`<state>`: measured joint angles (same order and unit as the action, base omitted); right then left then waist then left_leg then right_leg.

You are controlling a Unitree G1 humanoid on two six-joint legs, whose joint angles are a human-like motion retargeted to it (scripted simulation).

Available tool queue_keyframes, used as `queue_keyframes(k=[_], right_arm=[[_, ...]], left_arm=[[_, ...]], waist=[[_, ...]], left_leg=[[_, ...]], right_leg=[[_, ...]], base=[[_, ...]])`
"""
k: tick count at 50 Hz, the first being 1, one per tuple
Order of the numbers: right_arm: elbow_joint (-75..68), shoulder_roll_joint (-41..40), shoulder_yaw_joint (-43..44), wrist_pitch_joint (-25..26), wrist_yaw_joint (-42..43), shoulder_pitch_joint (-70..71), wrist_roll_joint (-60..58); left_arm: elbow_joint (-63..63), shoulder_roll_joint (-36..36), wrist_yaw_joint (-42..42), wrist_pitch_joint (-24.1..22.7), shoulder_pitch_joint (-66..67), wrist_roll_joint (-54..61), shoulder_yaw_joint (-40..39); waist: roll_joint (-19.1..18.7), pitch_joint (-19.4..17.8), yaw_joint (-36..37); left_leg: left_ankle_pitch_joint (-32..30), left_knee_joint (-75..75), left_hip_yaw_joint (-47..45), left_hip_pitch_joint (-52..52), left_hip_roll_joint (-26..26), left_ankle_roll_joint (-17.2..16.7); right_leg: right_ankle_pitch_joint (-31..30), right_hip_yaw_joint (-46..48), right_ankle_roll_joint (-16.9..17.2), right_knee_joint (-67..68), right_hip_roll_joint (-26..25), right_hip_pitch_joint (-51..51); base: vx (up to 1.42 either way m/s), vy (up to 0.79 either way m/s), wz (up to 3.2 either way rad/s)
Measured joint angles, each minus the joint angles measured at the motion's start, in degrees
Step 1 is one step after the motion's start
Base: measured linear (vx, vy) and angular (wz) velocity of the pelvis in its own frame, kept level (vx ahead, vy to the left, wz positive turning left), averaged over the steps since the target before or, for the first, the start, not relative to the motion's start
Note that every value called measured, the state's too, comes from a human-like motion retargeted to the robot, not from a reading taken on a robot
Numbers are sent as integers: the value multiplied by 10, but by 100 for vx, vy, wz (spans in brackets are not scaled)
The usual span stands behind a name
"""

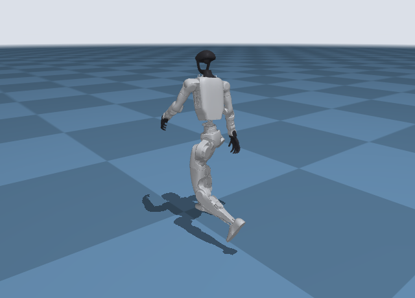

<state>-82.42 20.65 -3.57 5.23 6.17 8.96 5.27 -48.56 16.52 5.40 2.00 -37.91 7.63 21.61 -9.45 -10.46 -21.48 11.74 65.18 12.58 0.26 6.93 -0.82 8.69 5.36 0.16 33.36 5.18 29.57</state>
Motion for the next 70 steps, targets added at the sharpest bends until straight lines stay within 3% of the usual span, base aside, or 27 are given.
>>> queue_keyframes(k=[3, 6, 7, 10, 12, 14, 17, 19, 22, 25, 28, 31, 33, 35, 38, 40, 43, 45, 46, 50, 52, 55, 60, 62, 65, 68, 70], right_arm=[[11, 10, -21, -23, 73, 196, 20], [-4, 40, -70, -44, 118, 378, 36], [-7, 56, -83, -41, 125, 432, 26], [13, 121, -105, 5, 104, 555, -47], [60, 165, -123, 0, 102, 602, -63], [121, 202, -142, -16, 98, 639, -61], [229, 242, -217, -58, 118, 714, -33], [301, 276, -293, -79, 135, 794, -38], [397, 331, -410, -92, 154, 942, -90], [472, 372, -488, -85, 171, 1082, -159], [543, 399, -495, -64, 193, 1143, -211], [674, 420, -396, -57, 213, 1053, -254], [804, 417, -268, -63, 202, 900, -285], [942, 398, -135, -72, 170, 714, -299], [1076, 357, -17, -105, 102, 430, -275], [1079, 333, 9, -113, 37, 258, -273], [946, 294, 16, -106, -60, 66, -312], [813, 257, 18, -107, -80, -35, -352], [738, 231, 18, -103, -72, -77, -365], [424, 103, 21, -91, -65, -200, -359], [301, 45, 22, -98, -115, -232, -340], [211, -19, -4, -117, -211, -286, -336], [198, -86, -57, -112, -300, -335, -289], [169, -102, -71, -91, -285, -319, -278], [100, -110, -95, -71, -223, -273, -300], [38, -96, -112, -69, -180, -200, -293], [4, -79, -101, -77, -180, -148, -249]], left_arm=[[-83, -15, 3, 22, 178, -10, -17], [-184, 25, 0, 15, 330, -109, -45], [-214, 58, -2, 27, 378, -226, -42], [-264, 228, 46, 126, 518, -882, 78], [-294, 288, 62, 123, 600, -893, 70], [-319, 317, 56, 100, 687, -760, -5], [-333, 330, 27, 37, 825, -552, -92], [-321, 335, 24, 7, 904, -522, -102], [-288, 351, 28, -12, 993, -585, -102], [-273, 353, 34, 3, 1027, -669, -133], [-275, 317, 49, 36, 982, -711, -147], [-290, 254, 79, 21, 852, -719, -89], [-302, 210, 86, -5, 740, -686, -36], [-297, 171, 74, -10, 628, -641, 11], [-248, 129, 21, 21, 495, -653, 72], [-199, 108, -7, 55, 448, -716, 88], [-123, 128, -14, 103, 418, -862, 79], [-73, 164, -18, 116, 404, -939, 66], [-52, 180, -25, 119, 395, -956, 57], [14, 223, -62, 112, 320, -970, 32], [32, 236, -69, 92, 250, -974, 38], [57, 242, -61, 71, 143, -990, 52], [115, 239, -57, 96, 23, -961, 25], [134, 234, -72, 123, 14, -935, 0], [135, 220, -101, 139, 50, -909, -19], [72, 194, -84, 106, 118, -933, 9], [0, 163, -48, 63, 161, -964, 50]], waist=[[24, 39, 77], [60, 66, 170], [75, 73, 205], [134, 97, 314], [168, 108, 382], [188, 95, 449], [155, 47, 498], [129, 22, 501], [112, 4, 499], [109, 11, 501], [109, 33, 510], [98, 53, 517], [94, 66, 518], [102, 78, 523], [95, 69, 521], [75, 63, 516], [38, 64, 496], [15, 73, 462], [5, 78, 438], [-24, 83, 313], [-26, 69, 244], [-18, 49, 168], [12, -7, 78], [22, -43, 46], [22, -73, 27], [-9, -92, 46], [-6, -115, 55]], left_leg=[[140, 118, -75, -130, -45, 64], [191, 116, -175, -220, -54, 101], [192, 90, -208, -241, -57, 106], [136, -71, -317, -275, -65, 100], [65, -232, -405, -262, -68, 83], [-7, -424, -474, -204, -89, 50], [-46, -622, -473, -110, -97, -4], [-32, -672, -436, -95, -83, -19], [-4, -702, -426, -119, -61, -23], [28, -702, -504, -161, -32, -37], [56, -702, -572, -168, -23, -43], [21, -702, -545, -145, -16, -37], [-30, -702, -492, -141, -3, -25], [-67, -702, -435, -153, -6, 1], [-46, -672, -321, -144, -71, 36], [-19, -627, -244, -134, -131, 56], [-21, -595, -115, -96, -173, 36], [-37, -590, -1, -59, -184, 10], [-49, -595, 62, -36, -181, -5], [-115, -631, 289, 54, -144, -74], [-144, -646, 332, 83, -119, -106], [-153, -651, 278, 107, -93, -129], [-51, -674, 121, 169, -47, -89], [-15, -698, 145, 207, -22, -52], [4, -702, 209, 230, 3, 1], [-32, -657, 200, 228, 21, 10], [-58, -571, 184, 229, -5, 22]], right_leg=[[50, -27, -10, 19, 5, -27], [79, -41, -4, -8, 16, -90], [80, -45, 4, -31, 21, -119], [47, -49, 44, -146, 45, -209], [-19, -51, 69, -224, 57, -262], [-117, -62, 92, -302, 61, -333], [-254, -84, 120, -382, 34, -461], [-244, -89, 136, -384, 18, -495], [-182, -90, 148, -384, 7, -517], [-81, -78, 148, -359, -24, -534], [-35, -60, 148, -284, -50, -526], [-110, -50, 148, -138, -85, -491], [-207, -17, 148, 16, -114, -416], [-310, 44, 148, 185, -101, -301], [-180, -18, 148, 350, -111, -172], [-114, -63, 148, 419, -76, -113], [-33, -15, 23, 460, 24, -50], [37, -3, -19, 446, 23, -28], [52, -5, -23, 424, 4, -23], [55, -6, 1, 293, -58, -21], [37, 3, 29, 202, -57, -29], [22, 53, 53, 48, -8, -36], [-6, 85, 85, -246, 47, -52], [-32, 19, 94, -315, 40, -59], [-125, -83, 89, -320, 8, -54], [-69, -56, 31, -240, -28, -45], [-17, -42, 9, -175, -24, -77]], base=[[81, -21, -62], [86, -17, -29], [89, -14, -21], [89, -10, -20], [88, -3, -39], [90, 5, -83], [91, 13, -47], [84, 14, 29], [75, 7, 72], [74, 1, 86], [86, 17, 79], [95, 19, 92], [81, -7, 135], [68, -3, 178], [72, 40, 314], [64, 68, 394], [54, 28, 447], [50, 1, 561], [49, -7, 620], [46, -12, 677], [38, -19, 652], [31, -26, 523], [26, -40, 330], [34, -48, 201], [44, -48, 84], [65, -43, -6], [85, -38, 52]])
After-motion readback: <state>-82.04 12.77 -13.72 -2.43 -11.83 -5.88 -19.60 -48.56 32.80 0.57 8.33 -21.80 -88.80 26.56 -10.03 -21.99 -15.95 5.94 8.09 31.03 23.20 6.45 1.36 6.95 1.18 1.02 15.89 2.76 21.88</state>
